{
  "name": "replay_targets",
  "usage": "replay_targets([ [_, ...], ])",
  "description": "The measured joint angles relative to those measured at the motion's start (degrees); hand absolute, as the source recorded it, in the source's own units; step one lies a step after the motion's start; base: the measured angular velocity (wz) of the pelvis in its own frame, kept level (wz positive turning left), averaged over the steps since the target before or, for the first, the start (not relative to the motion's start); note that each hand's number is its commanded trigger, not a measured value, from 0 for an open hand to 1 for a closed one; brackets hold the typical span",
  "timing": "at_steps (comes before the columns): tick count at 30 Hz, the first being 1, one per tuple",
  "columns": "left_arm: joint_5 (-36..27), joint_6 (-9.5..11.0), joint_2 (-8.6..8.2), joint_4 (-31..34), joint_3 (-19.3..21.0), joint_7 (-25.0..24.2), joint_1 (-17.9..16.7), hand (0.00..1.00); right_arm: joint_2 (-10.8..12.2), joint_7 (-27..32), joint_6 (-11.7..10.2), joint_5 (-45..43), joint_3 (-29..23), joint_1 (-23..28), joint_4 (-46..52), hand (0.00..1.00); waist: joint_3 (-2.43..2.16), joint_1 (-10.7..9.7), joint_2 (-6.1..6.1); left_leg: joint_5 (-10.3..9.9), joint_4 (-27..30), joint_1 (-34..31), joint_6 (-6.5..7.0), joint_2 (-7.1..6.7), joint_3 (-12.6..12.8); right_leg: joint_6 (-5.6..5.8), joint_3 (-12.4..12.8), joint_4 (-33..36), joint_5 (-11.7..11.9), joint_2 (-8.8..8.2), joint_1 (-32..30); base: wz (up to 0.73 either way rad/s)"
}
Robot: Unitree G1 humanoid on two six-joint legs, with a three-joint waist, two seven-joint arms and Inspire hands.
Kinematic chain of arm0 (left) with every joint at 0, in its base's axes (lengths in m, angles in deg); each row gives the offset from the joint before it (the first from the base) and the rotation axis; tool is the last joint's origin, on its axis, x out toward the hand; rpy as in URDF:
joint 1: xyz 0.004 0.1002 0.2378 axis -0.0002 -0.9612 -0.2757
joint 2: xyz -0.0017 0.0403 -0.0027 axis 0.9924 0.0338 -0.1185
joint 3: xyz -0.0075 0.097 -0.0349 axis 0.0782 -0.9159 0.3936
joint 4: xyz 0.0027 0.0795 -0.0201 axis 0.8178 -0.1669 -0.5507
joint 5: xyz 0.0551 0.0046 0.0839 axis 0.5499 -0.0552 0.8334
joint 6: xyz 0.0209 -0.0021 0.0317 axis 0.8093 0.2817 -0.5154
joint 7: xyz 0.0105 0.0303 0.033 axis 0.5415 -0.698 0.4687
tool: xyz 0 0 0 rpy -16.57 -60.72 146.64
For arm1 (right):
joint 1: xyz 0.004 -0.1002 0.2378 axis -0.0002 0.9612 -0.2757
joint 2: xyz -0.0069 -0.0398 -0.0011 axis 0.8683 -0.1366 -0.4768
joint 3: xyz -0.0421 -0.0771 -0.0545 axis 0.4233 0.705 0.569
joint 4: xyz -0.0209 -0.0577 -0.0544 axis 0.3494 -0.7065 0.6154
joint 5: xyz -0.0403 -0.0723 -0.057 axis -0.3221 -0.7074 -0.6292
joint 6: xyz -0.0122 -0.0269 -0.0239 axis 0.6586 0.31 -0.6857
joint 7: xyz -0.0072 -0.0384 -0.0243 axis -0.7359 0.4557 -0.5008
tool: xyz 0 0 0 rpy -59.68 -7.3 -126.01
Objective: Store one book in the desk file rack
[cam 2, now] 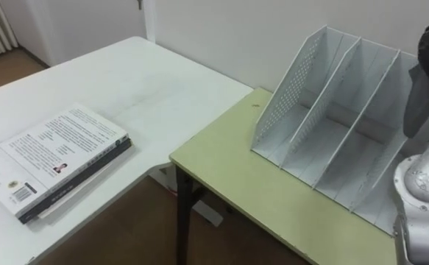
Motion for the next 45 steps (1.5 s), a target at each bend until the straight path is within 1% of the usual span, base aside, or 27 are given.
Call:
replay_targets([
  [7, 0.0, -0.5, 0.02, 0.0, -0.1, 0.3, 0.1, 0.00, 0.0, -1.7, 0.9, 0.0, 2.1, 0.0, 0.0, 1.00, -0.14, 0.1, 0.22, 0.0, 0.0, 0.1, 0.00, 0.04, 0.0, 0.00, -0.3, 0.0, 0.0, -0.03, 0.0, 0.00],
  [11, 0.0, -0.7, 0.02, 0.0, -0.1, 0.4, 0.1, 0.00, 0.0, -2.7, 1.0, 0.0, 2.5, 0.0, 0.0, 1.00, -0.11, 0.1, 0.38, 0.0, 0.0, 0.0, 0.00, 0.05, 0.0, -0.01, -0.5, 0.1, 0.0, -0.08, 0.0, 0.00],
  [14, 0.0, -1.1, 0.02, 0.3, 0.0, 0.4, 0.1, 0.00, 0.0, -3.4, 1.0, 0.1, 2.8, 0.0, -0.5, 1.00, -0.06, 0.1, 0.45, 0.0, 0.2, 0.0, 0.00, 0.05, 0.0, -0.02, -0.5, 0.2, 0.0, -0.10, 0.1, 0.00],
  [19, -0.1, -1.5, 0.02, 0.5, 0.0, 0.4, 0.1, 0.00, 0.0, -4.8, 1.3, 0.2, 2.8, 0.0, -2.9, 1.00, -0.09, 0.1, 0.65, 0.0, 0.5, 0.0, 0.00, -0.02, 0.1, -0.02, -0.4, 0.2, 0.0, -0.18, 0.0, 0.00],
  [28, 0.1, -1.5, -0.01, 0.6, 0.1, 1.2, 0.3, 0.00, -0.2, -5.0, 1.3, 6.9, 2.7, 0.0, -9.8, 1.00, -0.13, 0.1, 0.75, 0.0, 0.6, -0.1, 0.01, -0.01, 0.0, -0.02, -0.1, 0.3, 0.0, -0.10, -0.1, 0.00],
  [31, 0.1, -1.5, 0.04, 0.8, 0.1, 1.2, 0.2, 0.00, -0.4, -4.9, 1.3, 7.9, 2.7, -1.3, -13.2, 1.00, -0.11, 0.0, 0.71, 0.0, 0.6, -0.1, 0.01, -0.02, 0.0, -0.02, 0.0, 0.2, 0.0, -0.09, -0.1, 0.00],
  [33, 1.1, -1.6, 0.09, 1.2, 0.1, 1.2, 0.2, 0.00, -1.3, -5.0, 1.3, 9.0, 2.6, -1.7, -15.7, 1.00, -0.11, 0.2, 0.66, 0.0, 0.6, 0.0, 0.01, -0.04, 0.0, -0.02, 0.0, 0.2, 0.0, -0.10, 0.0, 0.00],
  [35, 1.1, -1.9, 0.11, 1.3, 0.2, 1.2, 0.2, 0.00, -1.7, -5.0, 1.5, 10.3, 2.6, -2.5, -17.6, 1.00, -0.09, 0.2, 0.63, 0.0, 0.6, 0.0, 0.01, -0.04, 0.0, -0.02, 0.0, 0.2, 0.0, -0.10, 0.0, 0.00],
  [37, 1.1, -2.1, 0.22, 1.3, 0.6, 1.1, 0.2, 0.00, -2.0, -5.1, 2.0, 12.4, 2.6, -3.7, -19.8, 1.00, -0.07, 0.1, 0.54, 0.0, 0.6, 0.0, 0.01, -0.02, 0.0, -0.02, 0.1, 0.1, 0.0, -0.05, -0.1, -0.02],
  [42, 1.6, -3.5, 0.21, 2.4, 1.2, 1.0, 0.0, 0.00, -3.9, -7.8, 4.1, 19.3, 2.6, -4.2, -22.4, 1.00, -0.07, 0.2, 0.54, 0.0, 0.6, 0.0, 0.01, -0.03, 0.0, -0.02, 0.2, 0.2, 0.0, -0.07, -0.1, 0.00],
  [45, 1.8, -4.3, 0.21, 2.6, 1.4, 1.1, 0.0, 0.00, -4.3, -8.3, 4.8, 21.8, 2.6, -4.7, -22.5, 1.00, -0.09, 0.1, 0.56, 0.0, 0.6, 0.0, 0.01, -0.02, -0.1, -0.02, 0.2, 0.2, 0.0, -0.06, -0.1, 0.00],
])
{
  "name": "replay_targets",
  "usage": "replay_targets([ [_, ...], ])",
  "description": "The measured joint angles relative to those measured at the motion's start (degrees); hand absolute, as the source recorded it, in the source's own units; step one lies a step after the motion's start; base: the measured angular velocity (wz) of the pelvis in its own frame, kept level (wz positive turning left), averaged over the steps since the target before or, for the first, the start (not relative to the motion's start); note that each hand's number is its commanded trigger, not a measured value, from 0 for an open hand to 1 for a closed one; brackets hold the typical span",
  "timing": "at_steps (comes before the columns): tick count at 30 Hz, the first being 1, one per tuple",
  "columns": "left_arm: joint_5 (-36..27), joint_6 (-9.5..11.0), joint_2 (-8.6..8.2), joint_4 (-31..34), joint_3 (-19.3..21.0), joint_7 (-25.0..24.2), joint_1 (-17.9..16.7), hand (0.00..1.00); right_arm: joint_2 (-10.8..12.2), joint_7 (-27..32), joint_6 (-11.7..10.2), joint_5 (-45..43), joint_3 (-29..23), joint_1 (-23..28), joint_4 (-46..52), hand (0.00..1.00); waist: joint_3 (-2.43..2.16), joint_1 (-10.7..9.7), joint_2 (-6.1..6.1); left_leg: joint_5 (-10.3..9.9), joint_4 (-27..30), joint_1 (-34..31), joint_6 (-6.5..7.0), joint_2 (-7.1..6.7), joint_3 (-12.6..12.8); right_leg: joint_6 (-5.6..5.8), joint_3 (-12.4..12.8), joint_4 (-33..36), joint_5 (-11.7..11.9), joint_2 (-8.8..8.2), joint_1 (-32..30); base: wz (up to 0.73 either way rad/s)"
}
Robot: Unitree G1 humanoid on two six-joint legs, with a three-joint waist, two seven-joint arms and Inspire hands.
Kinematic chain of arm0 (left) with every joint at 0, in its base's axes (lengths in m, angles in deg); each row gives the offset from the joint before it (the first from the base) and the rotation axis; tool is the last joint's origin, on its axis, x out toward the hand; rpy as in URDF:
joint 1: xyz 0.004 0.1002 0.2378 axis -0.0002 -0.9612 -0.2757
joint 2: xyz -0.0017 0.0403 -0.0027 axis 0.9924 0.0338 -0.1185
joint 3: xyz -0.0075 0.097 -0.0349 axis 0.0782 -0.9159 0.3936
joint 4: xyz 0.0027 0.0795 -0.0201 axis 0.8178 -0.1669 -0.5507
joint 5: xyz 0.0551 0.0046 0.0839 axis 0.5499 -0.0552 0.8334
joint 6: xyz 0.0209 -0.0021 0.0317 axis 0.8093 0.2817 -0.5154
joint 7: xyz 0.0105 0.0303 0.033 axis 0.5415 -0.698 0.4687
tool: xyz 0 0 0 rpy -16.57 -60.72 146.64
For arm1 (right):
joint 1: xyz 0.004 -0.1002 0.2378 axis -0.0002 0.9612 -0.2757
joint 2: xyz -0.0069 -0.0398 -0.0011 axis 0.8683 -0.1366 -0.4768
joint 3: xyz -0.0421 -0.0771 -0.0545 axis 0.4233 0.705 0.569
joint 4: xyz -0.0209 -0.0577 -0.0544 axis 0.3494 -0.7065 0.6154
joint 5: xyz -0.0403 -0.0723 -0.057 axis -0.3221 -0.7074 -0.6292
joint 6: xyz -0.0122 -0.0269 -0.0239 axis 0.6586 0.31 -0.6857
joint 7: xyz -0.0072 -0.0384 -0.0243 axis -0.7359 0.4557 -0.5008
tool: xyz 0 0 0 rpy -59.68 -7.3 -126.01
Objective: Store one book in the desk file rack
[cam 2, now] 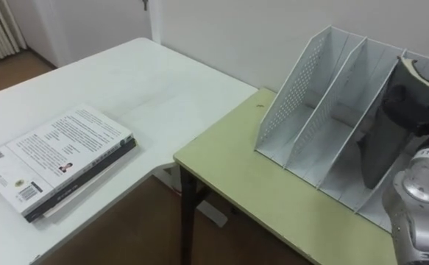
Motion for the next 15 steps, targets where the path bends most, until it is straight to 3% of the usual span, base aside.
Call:
replay_targets([
  [5, 0.6, -0.7, 0.15, 0.3, 1.0, 0.0, -0.1, 0.00, -2.1, -0.5, 2.4, 1.9, 0.0, -3.0, -2.1, 1.00, -0.24, 0.0, -0.40, 0.0, 0.0, -0.5, 0.01, -0.02, -0.5, -0.07, -0.1, 0.2, 0.0, -0.01, -0.6, 0.00],
  [6, 0.6, -0.8, 0.22, 0.2, 1.0, 0.0, -0.2, 0.00, -2.2, -0.6, 2.4, 2.4, 0.0, -3.5, -2.7, 0.41, -0.28, 0.0, -0.47, 0.0, 0.0, -0.5, 0.01, -0.03, -0.6, -0.07, -0.1, 0.1, 0.0, 0.00, -0.6, 0.00],
  [7, 0.6, -1.1, 0.50, 0.2, 1.0, 0.0, -0.2, 0.00, -2.5, -0.6, 2.5, 3.3, -0.1, -4.7, -4.5, 0.00, -0.38, 0.0, -0.66, 0.0, 0.1, -0.5, 0.01, -0.01, -0.6, -0.08, -0.1, 0.1, 0.0, 0.02, -0.6, 0.00],
  [10, 0.5, -1.4, 0.86, 0.0, 1.0, 0.0, -0.3, 0.00, -2.7, -1.0, 2.5, 3.9, -0.5, -6.4, -6.8, 0.00, -0.56, -0.1, -0.92, 0.0, 0.1, -0.6, 0.01, -0.02, -0.9, -0.09, -0.5, 0.1, 0.1, -0.05, -0.5, 0.03],
  [15, 0.5, -2.5, 1.18, 0.1, 1.0, 0.4, -0.3, 0.00, -3.0, -2.0, 2.5, 5.5, -0.9, -7.3, -8.5, 0.00, -0.47, -0.4, -0.89, 0.0, 0.1, -0.3, 0.01, -0.08, -1.6, -0.14, -0.6, 0.1, 0.1, -0.07, 0.0, 0.01],
])
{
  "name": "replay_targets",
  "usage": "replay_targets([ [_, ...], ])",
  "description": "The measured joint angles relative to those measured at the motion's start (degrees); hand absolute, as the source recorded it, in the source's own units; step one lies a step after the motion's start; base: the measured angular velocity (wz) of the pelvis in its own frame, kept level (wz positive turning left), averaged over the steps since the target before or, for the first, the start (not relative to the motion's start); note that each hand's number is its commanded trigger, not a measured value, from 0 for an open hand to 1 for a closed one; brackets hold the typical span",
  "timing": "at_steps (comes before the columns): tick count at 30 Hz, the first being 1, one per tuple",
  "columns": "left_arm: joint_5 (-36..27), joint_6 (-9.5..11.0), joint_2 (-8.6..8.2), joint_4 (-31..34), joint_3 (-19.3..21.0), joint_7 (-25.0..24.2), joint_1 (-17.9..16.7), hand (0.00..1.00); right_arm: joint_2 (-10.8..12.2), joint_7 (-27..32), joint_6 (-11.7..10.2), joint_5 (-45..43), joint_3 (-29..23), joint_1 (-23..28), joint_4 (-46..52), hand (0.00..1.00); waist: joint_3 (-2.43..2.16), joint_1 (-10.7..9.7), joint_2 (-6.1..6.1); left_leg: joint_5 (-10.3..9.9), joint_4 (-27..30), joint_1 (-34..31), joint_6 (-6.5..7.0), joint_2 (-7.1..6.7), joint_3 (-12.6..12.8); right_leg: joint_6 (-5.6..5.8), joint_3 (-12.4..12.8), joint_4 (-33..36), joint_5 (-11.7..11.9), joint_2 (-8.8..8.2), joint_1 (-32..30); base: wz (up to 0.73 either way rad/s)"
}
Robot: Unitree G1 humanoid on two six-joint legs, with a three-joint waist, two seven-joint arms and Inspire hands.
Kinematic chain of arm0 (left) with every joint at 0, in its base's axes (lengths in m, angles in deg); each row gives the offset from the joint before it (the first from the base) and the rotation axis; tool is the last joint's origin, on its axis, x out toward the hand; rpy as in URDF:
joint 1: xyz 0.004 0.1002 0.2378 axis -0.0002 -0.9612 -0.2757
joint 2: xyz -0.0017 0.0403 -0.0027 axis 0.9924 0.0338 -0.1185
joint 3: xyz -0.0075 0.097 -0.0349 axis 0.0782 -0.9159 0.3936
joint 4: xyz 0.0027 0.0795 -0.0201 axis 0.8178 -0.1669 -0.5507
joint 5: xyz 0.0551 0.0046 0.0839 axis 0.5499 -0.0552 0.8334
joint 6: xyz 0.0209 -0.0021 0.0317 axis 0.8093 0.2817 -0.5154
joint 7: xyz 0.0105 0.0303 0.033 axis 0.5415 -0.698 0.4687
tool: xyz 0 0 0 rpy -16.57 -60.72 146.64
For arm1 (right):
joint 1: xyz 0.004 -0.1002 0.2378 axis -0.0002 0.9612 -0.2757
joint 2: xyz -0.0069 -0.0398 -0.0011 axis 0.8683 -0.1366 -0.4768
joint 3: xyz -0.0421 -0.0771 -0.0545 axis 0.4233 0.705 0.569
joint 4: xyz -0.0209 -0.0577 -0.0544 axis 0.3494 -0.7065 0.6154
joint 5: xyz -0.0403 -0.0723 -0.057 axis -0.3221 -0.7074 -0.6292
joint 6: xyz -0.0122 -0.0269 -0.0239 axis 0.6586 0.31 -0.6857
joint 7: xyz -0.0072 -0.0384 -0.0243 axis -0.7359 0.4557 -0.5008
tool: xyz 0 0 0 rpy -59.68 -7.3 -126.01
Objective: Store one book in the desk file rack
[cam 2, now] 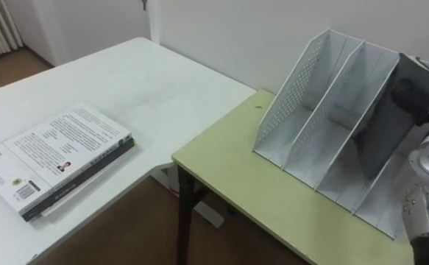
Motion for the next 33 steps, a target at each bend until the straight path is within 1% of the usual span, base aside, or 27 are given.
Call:
replay_targets([
  [1, 0.0, 0.0, 0.01, 0.0, 0.0, 0.0, 0.0, 0.00, 0.0, -0.2, 0.1, 0.1, -0.2, 0.0, -0.1, 0.00, 0.11, 0.0, 0.04, 0.0, 0.0, 0.1, 0.00, 0.00, 0.0, 0.00, 0.0, 0.0, 0.0, 0.00, 0.3, 0.00],
  [5, 0.0, -0.2, 0.08, 1.0, 0.0, 0.0, -0.4, 0.00, -0.2, -0.3, 0.2, 1.6, -0.4, -0.9, -0.1, 0.00, 0.20, -0.1, 0.22, 0.0, 0.0, 0.0, 0.00, -0.05, 0.0, 0.03, 0.1, -0.1, 0.0, 0.00, 0.2, 0.00],
  [22, 0.4, -0.8, 0.19, 2.0, 0.0, 0.0, -0.7, 0.00, -0.6, 0.1, 0.4, 1.6, -0.7, -2.1, 0.6, 0.00, 0.05, 0.0, 0.19, 0.0, 0.1, 0.1, 0.01, -0.07, 0.1, 0.01, 0.2, -0.1, 0.0, 0.08, 0.2, 0.00],
  [24, 0.4, -0.8, 0.19, 1.9, -0.1, 0.1, -0.7, 0.00, -0.6, 0.8, 0.7, 1.7, -0.5, -2.2, 2.2, 0.00, -0.10, 0.0, 0.21, 0.0, 0.1, 0.1, 0.01, -0.08, 0.1, 0.02, 0.2, -0.1, 0.0, 0.04, 0.1, 0.00],
  [28, 0.4, -0.7, 0.20, 1.9, -0.2, 0.2, -0.5, 0.00, -0.6, 1.5, 0.7, 1.6, 0.1, -2.4, 5.6, 0.00, -0.21, 0.1, 0.11, 0.0, 0.3, 0.0, 0.01, -0.06, 0.4, 0.01, 0.5, 0.2, 0.0, 0.08, -0.6, -0.03],
  [30, 0.4, -0.1, 0.20, 1.6, -0.2, 0.6, -0.5, 0.00, -0.6, 2.1, 0.7, 1.3, 0.4, -2.4, 9.1, 0.00, -0.22, 0.2, 0.09, 0.0, 0.3, -0.4, 0.01, -0.05, 0.3, 0.00, 0.5, 0.4, 0.0, 0.09, -0.7, -0.02],
  [33, 0.4, 0.2, 0.19, 1.6, -0.3, 1.2, -0.4, 0.00, -0.6, 2.1, 0.7, 1.2, 0.5, -2.4, 12.2, 0.00, -0.17, 0.2, -0.03, 0.0, 0.3, -0.4, 0.01, -0.04, 0.4, -0.01, 0.5, 0.4, 0.0, 0.08, -0.7, 0.00],
])
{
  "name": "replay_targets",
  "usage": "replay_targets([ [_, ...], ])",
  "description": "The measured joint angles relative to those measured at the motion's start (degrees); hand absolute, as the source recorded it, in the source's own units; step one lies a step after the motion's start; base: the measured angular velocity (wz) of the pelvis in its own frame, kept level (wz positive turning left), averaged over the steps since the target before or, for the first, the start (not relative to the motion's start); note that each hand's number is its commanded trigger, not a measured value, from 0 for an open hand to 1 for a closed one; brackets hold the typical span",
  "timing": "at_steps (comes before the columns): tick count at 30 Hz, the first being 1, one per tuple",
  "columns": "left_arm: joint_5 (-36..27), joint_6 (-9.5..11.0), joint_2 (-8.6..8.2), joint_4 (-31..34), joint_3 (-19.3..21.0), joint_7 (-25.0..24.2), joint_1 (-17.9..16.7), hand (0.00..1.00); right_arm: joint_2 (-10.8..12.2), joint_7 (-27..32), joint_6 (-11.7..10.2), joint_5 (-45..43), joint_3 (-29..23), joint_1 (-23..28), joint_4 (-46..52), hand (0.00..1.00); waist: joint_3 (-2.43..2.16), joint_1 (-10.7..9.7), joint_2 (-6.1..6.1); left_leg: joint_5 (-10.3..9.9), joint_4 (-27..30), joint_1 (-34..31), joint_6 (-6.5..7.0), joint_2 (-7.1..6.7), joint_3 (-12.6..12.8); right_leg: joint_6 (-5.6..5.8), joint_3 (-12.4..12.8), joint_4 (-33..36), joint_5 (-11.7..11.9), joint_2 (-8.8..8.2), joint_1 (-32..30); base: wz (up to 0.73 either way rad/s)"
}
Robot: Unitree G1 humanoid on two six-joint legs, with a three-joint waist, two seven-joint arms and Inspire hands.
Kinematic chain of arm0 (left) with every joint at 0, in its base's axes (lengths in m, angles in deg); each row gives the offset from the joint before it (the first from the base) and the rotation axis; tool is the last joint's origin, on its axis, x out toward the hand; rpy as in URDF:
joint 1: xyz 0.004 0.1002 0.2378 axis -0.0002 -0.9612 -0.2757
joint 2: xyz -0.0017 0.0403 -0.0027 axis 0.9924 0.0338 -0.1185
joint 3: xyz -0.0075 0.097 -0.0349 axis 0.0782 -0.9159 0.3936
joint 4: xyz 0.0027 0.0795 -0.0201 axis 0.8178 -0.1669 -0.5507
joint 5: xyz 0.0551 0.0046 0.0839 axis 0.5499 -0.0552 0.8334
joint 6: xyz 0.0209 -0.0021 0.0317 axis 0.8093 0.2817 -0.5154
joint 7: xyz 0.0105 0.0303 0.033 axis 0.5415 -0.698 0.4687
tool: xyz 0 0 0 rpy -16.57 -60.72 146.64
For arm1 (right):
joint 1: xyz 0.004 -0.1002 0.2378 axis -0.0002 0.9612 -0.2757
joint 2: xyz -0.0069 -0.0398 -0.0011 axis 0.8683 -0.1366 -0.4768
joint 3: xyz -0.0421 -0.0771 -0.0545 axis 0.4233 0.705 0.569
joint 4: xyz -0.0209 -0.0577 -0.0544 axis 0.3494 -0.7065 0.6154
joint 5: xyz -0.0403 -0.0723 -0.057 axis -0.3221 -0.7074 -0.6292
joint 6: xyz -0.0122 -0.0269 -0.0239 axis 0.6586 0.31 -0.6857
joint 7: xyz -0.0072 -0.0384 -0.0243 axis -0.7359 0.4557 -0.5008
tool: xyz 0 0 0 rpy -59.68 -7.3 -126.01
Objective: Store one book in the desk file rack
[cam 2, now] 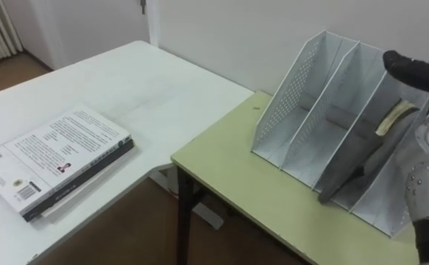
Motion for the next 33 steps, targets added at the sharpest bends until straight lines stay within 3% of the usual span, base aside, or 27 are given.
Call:
replay_targets([
  [7, -0.7, 1.6, 0.28, -0.6, -1.4, 0.2, 0.0, 0.00, 0.0, -1.1, -0.1, -2.1, 2.1, 0.1, 9.5, 0.00, 0.41, -0.1, -0.42, 0.0, -0.1, 0.2, 0.00, 0.07, 0.2, -0.01, 0.1, 0.1, 0.0, 0.06, 0.1, 0.00],
  [12, -1.9, 2.8, 0.26, -0.5, -2.0, 0.1, 0.0, 0.00, 0.3, -6.3, -1.0, -2.9, 6.0, 4.1, 23.4, 0.00, 0.63, 0.3, -0.13, 0.0, -0.5, 0.6, -0.01, 0.30, 1.6, -0.12, 1.2, -0.3, 0.1, 0.24, 0.2, -0.07],
  [16, -2.5, 2.8, 0.29, -0.8, -2.5, -0.1, 0.3, 0.00, 0.4, -11.1, -1.5, -3.7, 8.4, 4.7, 28.8, 0.00, 0.96, 0.4, 0.37, 0.0, -0.5, 0.6, 0.00, 0.26, 1.6, -0.06, 1.1, -0.4, 0.2, 0.16, 0.0, -0.01],
  [21, -2.7, 2.8, 0.18, -1.0, -3.5, -0.2, 0.8, 0.00, 0.7, -22.5, -1.4, -3.9, 13.5, 6.6, 35.1, 0.00, 0.92, 0.3, 0.91, 0.0, -0.8, 0.6, -0.01, 0.38, 2.3, -0.06, 1.5, -0.5, 0.2, 0.24, 0.0, -0.03],
  [25, -2.8, 2.7, 0.28, -1.0, -4.1, 0.1, 1.0, 0.00, 0.7, -30.5, -0.6, -3.6, 16.2, 6.9, 35.7, 0.00, 0.67, 0.3, 0.59, 0.0, -1.0, 0.6, -0.01, 0.57, 3.0, -0.09, 1.5, -0.5, 0.2, 0.16, -0.2, -0.02],
  [29, -2.9, 2.2, 1.03, -2.0, -5.1, -0.4, 2.0, 0.00, 0.7, -42.3, 1.2, -3.9, 20.3, 10.0, 36.9, 0.00, 0.25, 1.4, -0.01, 0.0, -1.1, 0.9, -0.03, 1.04, 2.8, -0.19, 1.5, -0.5, 0.3, 0.14, 0.2, -0.01],
  [33, -2.8, 2.1, 1.63, -2.1, -6.6, -1.7, 2.8, 0.00, 0.6, -51.9, 3.2, -4.8, 24.0, 11.6, 37.0, 0.00, 0.32, 2.3, -0.08, 0.0, -1.2, 1.2, -0.03, 1.03, 2.9, -0.20, 1.4, -0.4, 0.3, 0.09, 0.3, 0.00],
])
